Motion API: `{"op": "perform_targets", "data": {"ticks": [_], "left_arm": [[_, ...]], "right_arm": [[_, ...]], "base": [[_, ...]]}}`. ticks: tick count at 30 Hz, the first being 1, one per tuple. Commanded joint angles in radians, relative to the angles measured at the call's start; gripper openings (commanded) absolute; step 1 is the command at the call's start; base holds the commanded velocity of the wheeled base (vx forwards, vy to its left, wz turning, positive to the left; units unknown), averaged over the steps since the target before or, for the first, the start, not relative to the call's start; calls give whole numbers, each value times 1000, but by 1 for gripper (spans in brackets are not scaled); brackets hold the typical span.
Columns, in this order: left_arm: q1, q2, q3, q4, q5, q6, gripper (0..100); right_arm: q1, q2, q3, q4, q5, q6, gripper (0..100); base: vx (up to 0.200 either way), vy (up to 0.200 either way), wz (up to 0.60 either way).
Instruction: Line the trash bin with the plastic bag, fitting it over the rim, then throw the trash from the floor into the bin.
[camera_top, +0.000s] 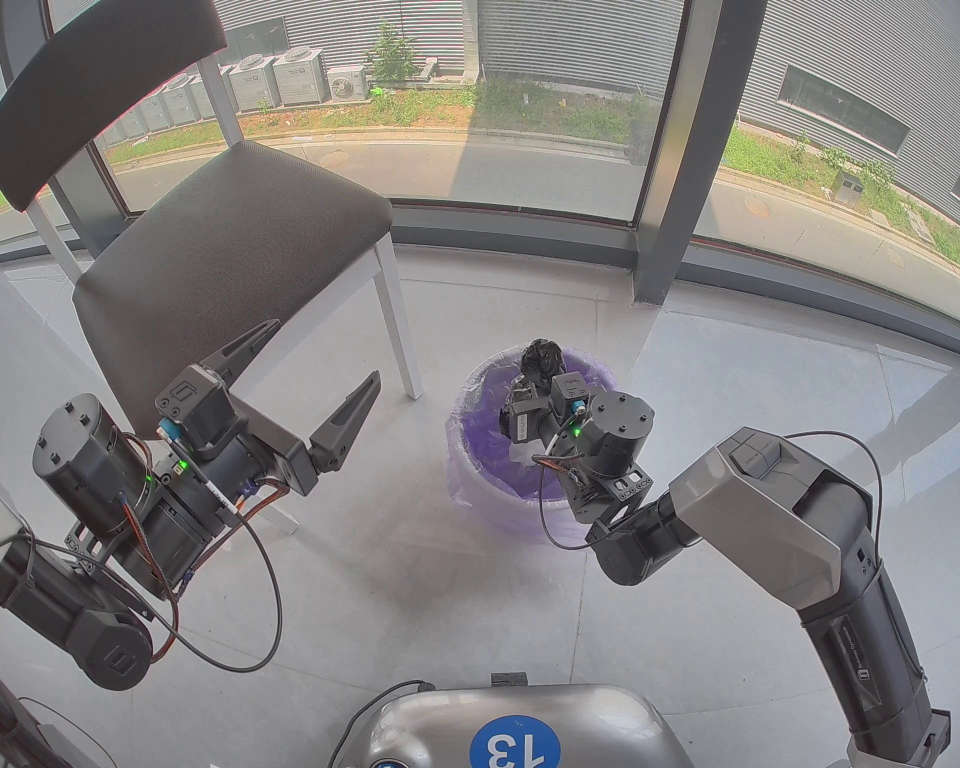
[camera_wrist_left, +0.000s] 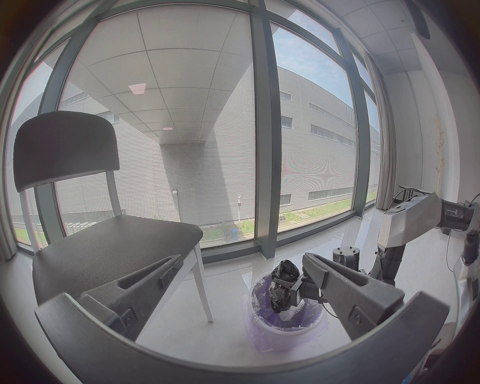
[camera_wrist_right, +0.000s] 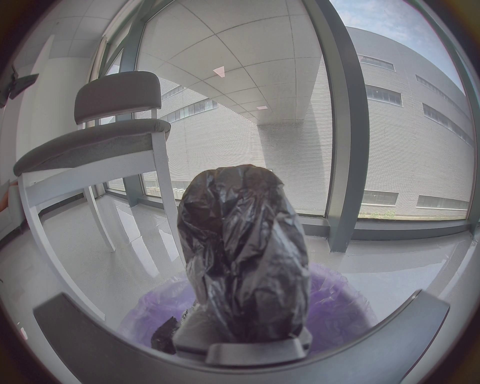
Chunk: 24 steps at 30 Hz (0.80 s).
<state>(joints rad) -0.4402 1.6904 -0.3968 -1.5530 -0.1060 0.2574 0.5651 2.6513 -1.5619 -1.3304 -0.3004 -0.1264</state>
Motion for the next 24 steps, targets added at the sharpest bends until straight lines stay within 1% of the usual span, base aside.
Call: {"op": "perform_targets", "data": {"ticks": [1, 19, 20, 24], "left_arm": [[0, 2, 1, -18, 0, 0, 100], [0, 2, 0, -18, 0, 0, 100], [0, 2, 0, -18, 0, 0, 100], [0, 2, 0, -18, 0, 0, 100]], "right_arm": [[-7, 61, -41, 8, 0, 2, 0], [-24, 101, -66, 43, 0, 4, 0], [-24, 101, -69, 46, 0, 4, 100], [-24, 102, -70, 46, 0, 4, 100]], "base": [[0, 0, 0], [0, 0, 0], [0, 0, 0], [0, 0, 0]]}}
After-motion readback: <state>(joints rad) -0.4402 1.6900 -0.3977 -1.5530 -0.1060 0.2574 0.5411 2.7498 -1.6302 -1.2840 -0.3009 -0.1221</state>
